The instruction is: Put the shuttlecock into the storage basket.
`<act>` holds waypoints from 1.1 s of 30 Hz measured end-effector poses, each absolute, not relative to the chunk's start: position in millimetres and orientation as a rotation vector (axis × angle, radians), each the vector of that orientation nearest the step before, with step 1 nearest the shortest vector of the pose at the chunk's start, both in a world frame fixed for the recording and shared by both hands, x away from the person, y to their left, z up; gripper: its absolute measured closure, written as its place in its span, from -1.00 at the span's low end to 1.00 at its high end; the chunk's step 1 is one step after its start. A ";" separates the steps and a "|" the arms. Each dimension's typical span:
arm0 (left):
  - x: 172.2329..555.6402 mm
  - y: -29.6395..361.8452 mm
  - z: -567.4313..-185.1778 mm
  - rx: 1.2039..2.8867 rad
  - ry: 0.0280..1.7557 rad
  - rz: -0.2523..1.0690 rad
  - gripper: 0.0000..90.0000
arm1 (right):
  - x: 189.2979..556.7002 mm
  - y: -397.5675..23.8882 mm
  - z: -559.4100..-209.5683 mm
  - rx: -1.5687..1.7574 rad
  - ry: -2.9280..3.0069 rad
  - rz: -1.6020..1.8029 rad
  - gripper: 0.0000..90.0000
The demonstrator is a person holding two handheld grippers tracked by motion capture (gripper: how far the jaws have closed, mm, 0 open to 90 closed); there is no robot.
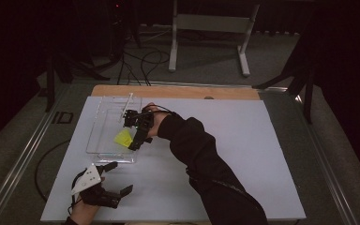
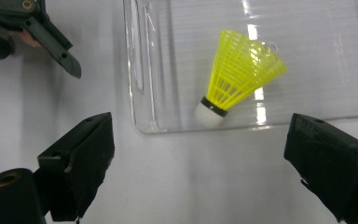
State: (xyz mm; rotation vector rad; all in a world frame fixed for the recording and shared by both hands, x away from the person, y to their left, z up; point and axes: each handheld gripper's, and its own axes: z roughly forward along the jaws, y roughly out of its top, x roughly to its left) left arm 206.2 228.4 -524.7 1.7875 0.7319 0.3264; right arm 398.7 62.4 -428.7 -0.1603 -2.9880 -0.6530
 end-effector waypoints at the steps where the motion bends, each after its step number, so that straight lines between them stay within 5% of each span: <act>1: 206.5 228.2 -524.6 1.792 0.729 0.329 -1.00 | 398.9 58.4 -428.1 -0.167 -2.993 -0.650 -0.81; 33: 205.8 227.5 -525.0 1.796 0.733 0.332 -1.00 | 398.1 18.8 -421.3 -0.250 -3.009 -0.697 -0.81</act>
